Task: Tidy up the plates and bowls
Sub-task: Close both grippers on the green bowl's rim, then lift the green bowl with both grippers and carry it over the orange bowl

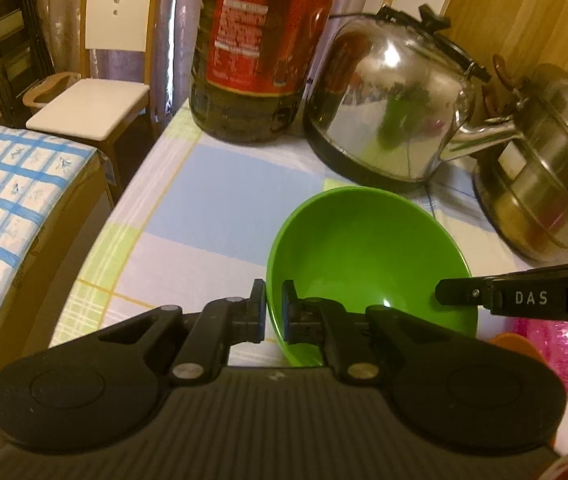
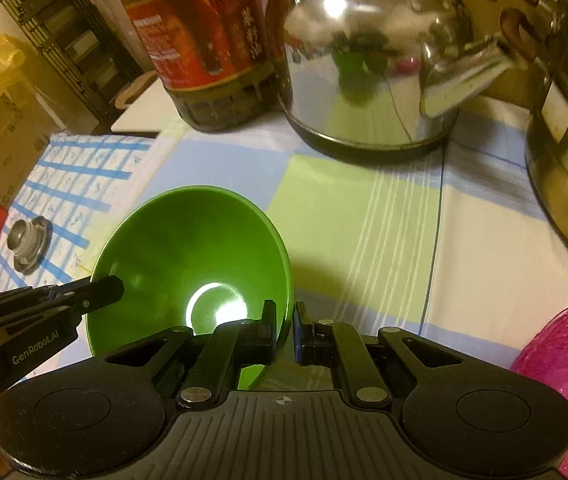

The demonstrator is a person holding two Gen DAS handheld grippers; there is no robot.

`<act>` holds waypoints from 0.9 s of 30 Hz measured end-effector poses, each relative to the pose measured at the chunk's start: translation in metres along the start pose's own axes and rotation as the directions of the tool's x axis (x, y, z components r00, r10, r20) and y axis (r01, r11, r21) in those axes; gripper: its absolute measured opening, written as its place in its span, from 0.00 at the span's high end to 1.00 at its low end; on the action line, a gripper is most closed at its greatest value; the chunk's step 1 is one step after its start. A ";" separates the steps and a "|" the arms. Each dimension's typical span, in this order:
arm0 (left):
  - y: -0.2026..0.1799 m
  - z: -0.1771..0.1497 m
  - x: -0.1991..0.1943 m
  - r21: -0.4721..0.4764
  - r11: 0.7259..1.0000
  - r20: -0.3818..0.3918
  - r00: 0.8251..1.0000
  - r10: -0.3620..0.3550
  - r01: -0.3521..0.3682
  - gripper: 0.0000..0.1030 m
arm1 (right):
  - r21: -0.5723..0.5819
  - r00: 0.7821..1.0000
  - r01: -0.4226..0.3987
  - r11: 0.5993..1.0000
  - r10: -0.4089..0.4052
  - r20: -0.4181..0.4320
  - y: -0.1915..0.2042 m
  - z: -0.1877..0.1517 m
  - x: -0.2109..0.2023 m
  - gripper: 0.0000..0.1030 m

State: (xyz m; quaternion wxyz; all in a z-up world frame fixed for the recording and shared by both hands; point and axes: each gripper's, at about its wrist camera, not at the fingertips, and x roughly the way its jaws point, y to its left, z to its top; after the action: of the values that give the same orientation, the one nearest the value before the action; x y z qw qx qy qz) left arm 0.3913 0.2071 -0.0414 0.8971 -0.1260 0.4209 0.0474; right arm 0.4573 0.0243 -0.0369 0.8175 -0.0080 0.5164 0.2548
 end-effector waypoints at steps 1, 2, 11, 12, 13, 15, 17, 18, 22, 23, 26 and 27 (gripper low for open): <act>0.000 0.001 -0.005 0.002 1.000 0.003 1.000 0.000 0.000 0.94 | -0.003 1.000 -0.002 1.000 0.002 0.003 0.002 0.000 -0.004 0.93; -0.001 0.002 -0.012 0.005 1.000 0.008 1.000 0.001 -0.001 0.94 | -0.005 1.000 -0.003 1.000 0.003 0.006 0.005 -0.001 -0.009 0.93; -0.012 0.005 -0.087 0.058 0.998 0.059 0.998 -0.004 0.000 0.94 | -0.019 0.997 0.008 1.000 -0.007 0.075 0.035 -0.014 -0.078 0.93; -0.015 0.004 -0.097 0.064 0.998 0.063 0.998 -0.007 0.003 0.94 | -0.020 0.997 0.011 1.000 -0.010 0.080 0.039 -0.017 -0.085 0.93; -0.017 0.002 -0.105 0.070 0.998 0.066 0.998 -0.009 0.005 0.94 | -0.018 0.996 0.012 1.000 -0.011 0.086 0.041 -0.021 -0.093 0.93; -0.022 -0.003 -0.122 0.083 0.997 0.072 0.997 -0.014 0.008 0.94 | -0.010 0.995 0.012 1.000 -0.011 0.096 0.044 -0.030 -0.108 0.93; -0.028 -0.011 -0.139 0.098 0.995 0.075 0.997 -0.018 0.011 0.94 | -0.003 0.994 0.015 1.000 -0.014 0.105 0.048 -0.041 -0.124 0.93; -0.032 -0.016 -0.146 0.109 0.994 0.076 0.997 -0.019 0.011 0.94 | -0.001 0.994 0.017 1.000 -0.017 0.108 0.050 -0.046 -0.131 0.93; -0.045 -0.042 -0.169 0.137 0.990 0.068 0.997 -0.027 0.017 0.94 | 0.003 0.992 0.039 0.999 -0.040 0.120 0.054 -0.076 -0.155 0.93; -0.047 -0.049 -0.174 0.136 0.990 0.063 0.997 -0.032 0.023 0.94 | 0.003 0.991 0.044 0.999 -0.044 0.124 0.053 -0.084 -0.161 0.93; -0.056 -0.070 -0.186 0.145 0.989 0.055 0.998 -0.039 0.031 0.94 | 0.015 0.989 0.057 0.998 -0.058 0.132 0.052 -0.108 -0.178 0.93; -0.060 -0.076 -0.189 0.151 0.988 0.054 0.998 -0.039 0.030 0.94 | 0.019 0.989 0.062 0.998 -0.064 0.135 0.051 -0.117 -0.182 0.93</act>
State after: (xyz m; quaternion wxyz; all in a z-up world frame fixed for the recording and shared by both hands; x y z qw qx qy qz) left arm 0.2246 0.1334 0.0682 0.9162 -0.0639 0.3955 0.0035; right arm 0.2763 -0.0382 0.0759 0.8584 -0.0009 0.4610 0.2250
